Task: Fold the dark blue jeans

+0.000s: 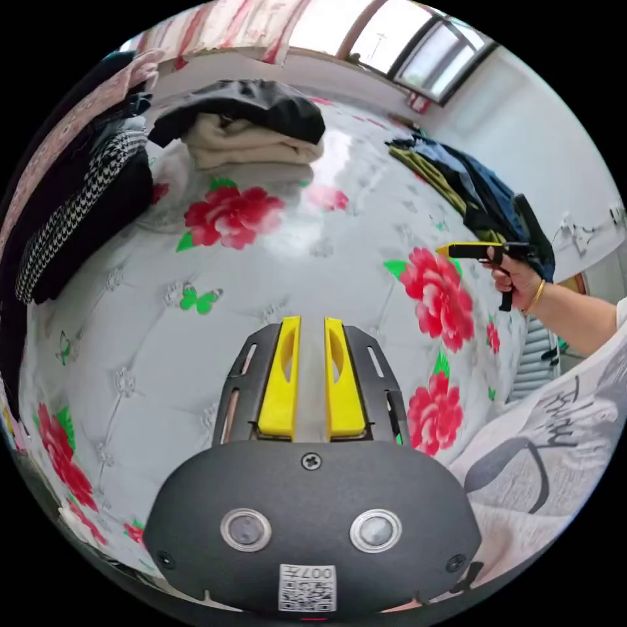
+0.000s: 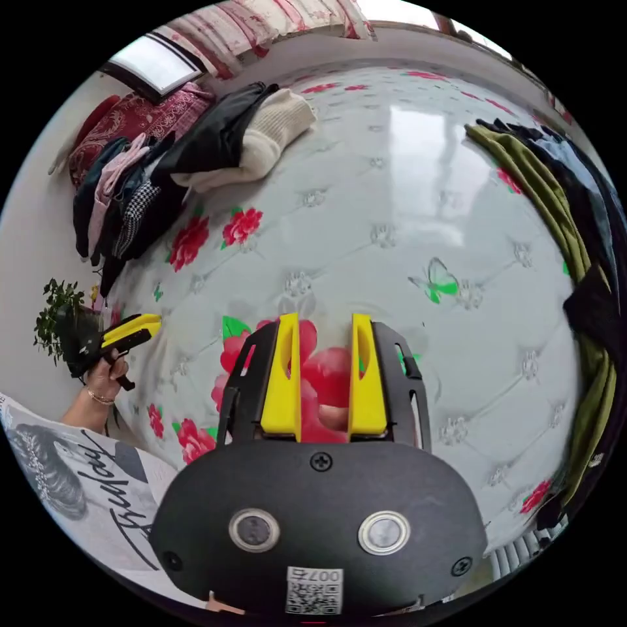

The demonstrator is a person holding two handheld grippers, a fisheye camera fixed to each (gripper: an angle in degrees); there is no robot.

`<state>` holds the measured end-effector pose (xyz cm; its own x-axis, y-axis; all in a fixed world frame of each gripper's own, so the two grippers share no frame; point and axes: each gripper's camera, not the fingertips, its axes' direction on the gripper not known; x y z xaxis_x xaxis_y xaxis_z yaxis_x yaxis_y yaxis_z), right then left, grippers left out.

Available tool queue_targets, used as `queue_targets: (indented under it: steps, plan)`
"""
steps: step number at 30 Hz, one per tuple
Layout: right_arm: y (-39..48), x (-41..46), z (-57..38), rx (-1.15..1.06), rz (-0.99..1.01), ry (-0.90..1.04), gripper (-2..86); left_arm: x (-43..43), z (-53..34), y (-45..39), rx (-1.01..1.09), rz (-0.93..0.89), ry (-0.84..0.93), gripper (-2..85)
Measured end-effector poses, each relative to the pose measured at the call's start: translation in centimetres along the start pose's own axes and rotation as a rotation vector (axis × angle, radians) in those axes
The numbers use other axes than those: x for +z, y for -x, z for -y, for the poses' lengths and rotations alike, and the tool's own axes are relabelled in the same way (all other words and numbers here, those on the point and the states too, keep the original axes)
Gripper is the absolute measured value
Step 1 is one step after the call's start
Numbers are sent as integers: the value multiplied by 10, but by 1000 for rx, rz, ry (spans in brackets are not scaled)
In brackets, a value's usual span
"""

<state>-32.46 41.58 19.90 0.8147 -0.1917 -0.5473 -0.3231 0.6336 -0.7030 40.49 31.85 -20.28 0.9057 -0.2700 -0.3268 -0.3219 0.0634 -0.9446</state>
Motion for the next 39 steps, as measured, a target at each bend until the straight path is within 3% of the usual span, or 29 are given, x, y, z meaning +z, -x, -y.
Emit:
queue_targets:
  steps: [4,11,20,26,29,31,35,37,39]
  plan:
    - [-13,-32,-93,145,-79,47,97,11,-56,-89,230,77,189,51]
    - [-38,-90,-158,290,-171,-107,103,37,-98,-196,394,69,247,69]
    - [-154,-207,-187,411,-498,-323,112,99,-123,-265,235,236,389,47]
    - [-223,-234,-172,336,-742,-212,96,109,-110,-275,59,314,341,25]
    - [-257,-204,-163,307,-773,3,72,118,-95,-284,44,363,374,8]
    - [-263,-189,-168,240,-849,26,42,122,-85,-287,9,389,389,-1]
    - [-254,-223,-187,229,-711,-151,14,121,-72,-287,-158,436,357,-8]
    - [-237,-265,-221,155,-526,-382,6,116,-69,-289,-244,437,331,-9]
    - [-226,-292,-242,99,-399,-486,3,107,-66,-306,-261,321,270,-10]
